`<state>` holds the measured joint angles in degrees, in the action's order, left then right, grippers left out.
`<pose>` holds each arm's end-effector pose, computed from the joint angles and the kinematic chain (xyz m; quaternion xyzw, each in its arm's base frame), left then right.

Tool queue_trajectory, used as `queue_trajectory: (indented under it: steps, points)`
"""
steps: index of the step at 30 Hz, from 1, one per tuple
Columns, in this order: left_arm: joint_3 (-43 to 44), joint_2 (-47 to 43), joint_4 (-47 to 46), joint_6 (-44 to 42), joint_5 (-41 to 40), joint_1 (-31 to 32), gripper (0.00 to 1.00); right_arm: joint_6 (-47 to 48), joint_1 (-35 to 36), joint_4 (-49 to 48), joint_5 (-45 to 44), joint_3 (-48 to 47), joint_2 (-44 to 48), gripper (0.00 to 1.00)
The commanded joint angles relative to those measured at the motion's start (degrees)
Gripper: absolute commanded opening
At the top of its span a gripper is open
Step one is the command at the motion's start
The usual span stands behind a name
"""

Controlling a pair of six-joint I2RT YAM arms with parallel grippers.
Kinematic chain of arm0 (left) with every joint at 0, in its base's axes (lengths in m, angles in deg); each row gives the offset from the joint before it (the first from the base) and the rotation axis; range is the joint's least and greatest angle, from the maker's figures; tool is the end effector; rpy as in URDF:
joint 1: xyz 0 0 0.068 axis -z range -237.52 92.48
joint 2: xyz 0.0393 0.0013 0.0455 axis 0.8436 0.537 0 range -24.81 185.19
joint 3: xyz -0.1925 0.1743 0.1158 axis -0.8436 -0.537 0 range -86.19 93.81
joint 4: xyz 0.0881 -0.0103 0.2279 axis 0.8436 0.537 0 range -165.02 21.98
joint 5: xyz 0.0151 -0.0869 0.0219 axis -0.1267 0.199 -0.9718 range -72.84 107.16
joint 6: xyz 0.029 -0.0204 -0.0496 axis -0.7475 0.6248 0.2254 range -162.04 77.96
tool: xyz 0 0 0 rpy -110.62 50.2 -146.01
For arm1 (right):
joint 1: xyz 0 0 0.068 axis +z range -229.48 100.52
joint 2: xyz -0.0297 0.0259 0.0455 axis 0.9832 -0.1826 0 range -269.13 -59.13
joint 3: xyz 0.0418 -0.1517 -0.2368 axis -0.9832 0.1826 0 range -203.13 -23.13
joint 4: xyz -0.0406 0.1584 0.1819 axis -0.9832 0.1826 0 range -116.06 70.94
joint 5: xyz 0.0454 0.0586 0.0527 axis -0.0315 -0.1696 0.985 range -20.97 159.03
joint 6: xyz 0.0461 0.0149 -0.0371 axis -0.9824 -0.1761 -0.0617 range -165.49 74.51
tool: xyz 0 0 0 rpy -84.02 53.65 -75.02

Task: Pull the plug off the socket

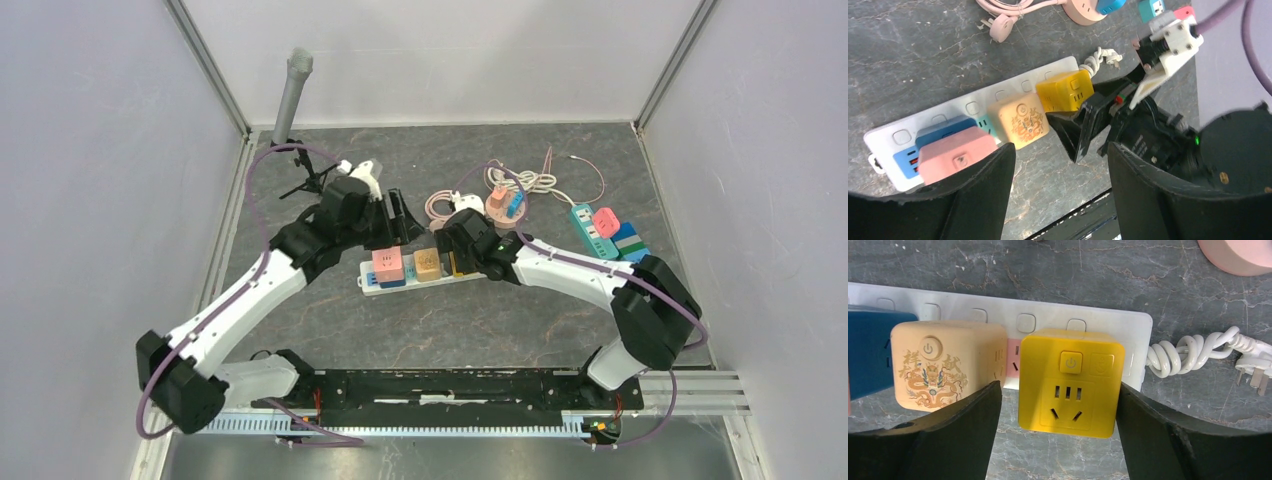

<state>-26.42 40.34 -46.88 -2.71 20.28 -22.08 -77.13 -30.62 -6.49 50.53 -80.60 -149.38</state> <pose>0.1902 -0.1384 0.3364 -0.0171 0.8806 -0.3062 0.3612 0.2188 0.2286 0.2241 -0.0885 0.9315 0.0896 0.3413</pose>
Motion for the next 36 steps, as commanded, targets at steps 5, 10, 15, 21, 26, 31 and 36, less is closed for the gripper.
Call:
queue_trajectory:
  steps: [5,10,15,21,26,31,36]
  points:
    - [14.1,14.9,7.8,0.7,-5.9,2.7,0.64,0.6,0.2,-2.0,-3.2,-1.4,3.5,0.82]
    - [12.3,17.3,7.9,2.9,-5.1,3.7,0.47,-0.1,0.1,-6.1,-2.7,3.0,6.1,0.62]
    - [12.3,19.7,8.0,3.9,-4.2,4.8,0.34,0.2,0.1,-8.7,-2.1,4.7,6.5,0.51]
    - [15.4,25.6,13.7,4.4,-10.4,7.8,0.31,0.7,-0.1,-8.1,-3.5,3.7,5.9,0.51]
    - [16.8,29.4,16.2,4.3,-11.9,8.8,0.23,0.8,-0.1,-8.8,-4.0,3.6,6.0,0.47]
    - [16.2,31.1,16.6,4.1,-12.1,8.9,0.2,0.6,0.0,-10.9,-3.1,5.0,6.8,0.34]
    - [14.9,32.2,18.1,3.4,-13.2,9.2,0.2,0.5,-0.1,-10.8,-1.8,4.0,7.9,0.08]
